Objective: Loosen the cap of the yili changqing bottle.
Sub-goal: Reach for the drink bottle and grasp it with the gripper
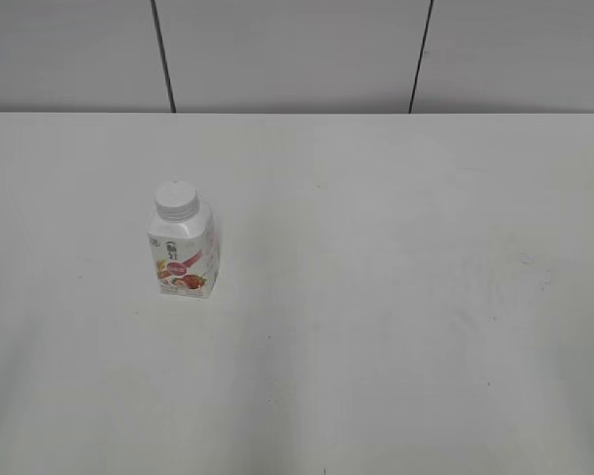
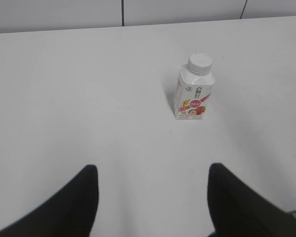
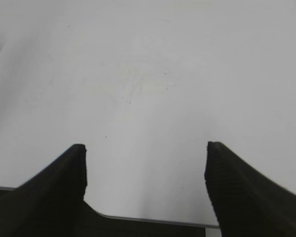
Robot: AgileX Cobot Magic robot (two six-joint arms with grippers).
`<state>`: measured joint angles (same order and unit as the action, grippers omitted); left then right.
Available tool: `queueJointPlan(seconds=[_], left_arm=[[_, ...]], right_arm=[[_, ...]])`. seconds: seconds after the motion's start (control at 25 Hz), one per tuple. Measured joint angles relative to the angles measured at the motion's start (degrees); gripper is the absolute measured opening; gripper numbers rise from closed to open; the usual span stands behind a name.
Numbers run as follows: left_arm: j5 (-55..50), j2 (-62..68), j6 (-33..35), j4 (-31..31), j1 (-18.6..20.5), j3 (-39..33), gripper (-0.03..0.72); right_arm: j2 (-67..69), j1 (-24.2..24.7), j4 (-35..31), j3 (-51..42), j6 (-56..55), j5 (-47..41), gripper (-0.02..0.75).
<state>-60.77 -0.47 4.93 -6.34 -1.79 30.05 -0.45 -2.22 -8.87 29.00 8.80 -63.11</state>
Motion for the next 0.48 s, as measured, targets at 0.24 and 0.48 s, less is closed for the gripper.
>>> queueJointPlan(seconds=[0.24, 0.48], left_arm=[[0.0, 0.0, 0.0, 0.0, 0.0, 0.0, 0.435], [0.0, 0.0, 0.0, 0.0, 0.0, 0.0, 0.435]], right_arm=[[0.0, 0.0, 0.0, 0.0, 0.0, 0.0, 0.587], [0.0, 0.0, 0.0, 0.0, 0.0, 0.0, 0.587]])
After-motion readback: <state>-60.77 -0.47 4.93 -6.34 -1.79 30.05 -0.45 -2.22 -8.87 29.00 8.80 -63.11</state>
